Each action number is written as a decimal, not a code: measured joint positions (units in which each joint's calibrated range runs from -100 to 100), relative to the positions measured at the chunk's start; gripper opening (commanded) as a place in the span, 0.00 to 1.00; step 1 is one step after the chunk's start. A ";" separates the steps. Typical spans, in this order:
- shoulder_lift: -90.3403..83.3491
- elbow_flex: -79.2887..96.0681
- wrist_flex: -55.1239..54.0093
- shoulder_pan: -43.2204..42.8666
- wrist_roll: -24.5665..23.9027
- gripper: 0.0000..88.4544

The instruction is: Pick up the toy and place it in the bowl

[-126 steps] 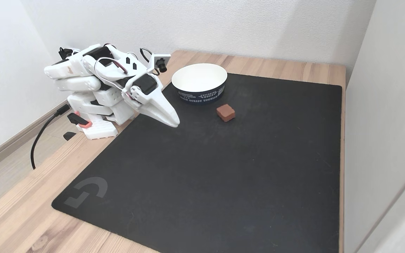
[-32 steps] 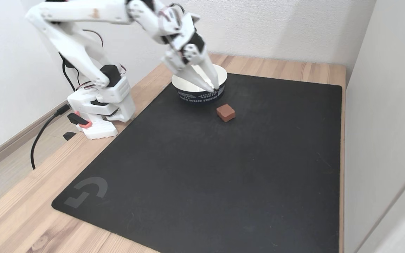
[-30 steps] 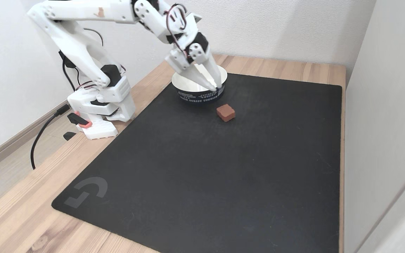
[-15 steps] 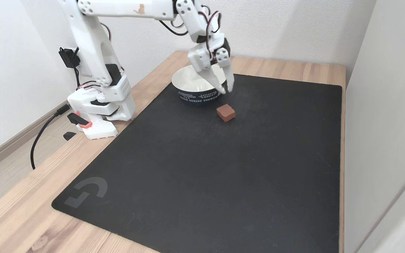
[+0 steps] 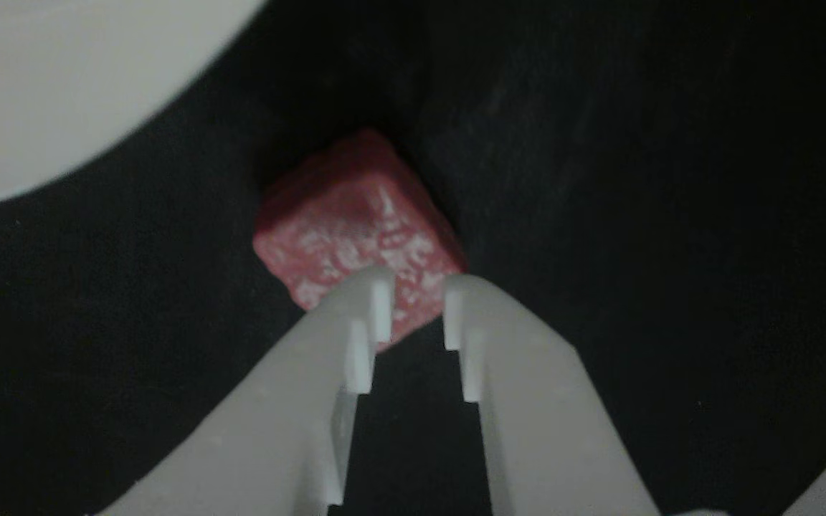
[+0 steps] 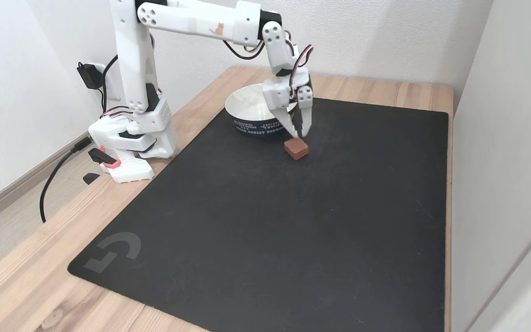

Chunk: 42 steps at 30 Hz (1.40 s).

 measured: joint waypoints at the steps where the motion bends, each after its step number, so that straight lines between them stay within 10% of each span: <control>1: 0.00 0.00 0.00 0.00 0.15 0.03; 18: 0.00 0.00 0.00 0.08 0.15 0.03; 30: 0.00 0.00 3.04 0.08 15.08 0.03; 42: 0.00 0.00 3.04 0.08 15.39 0.14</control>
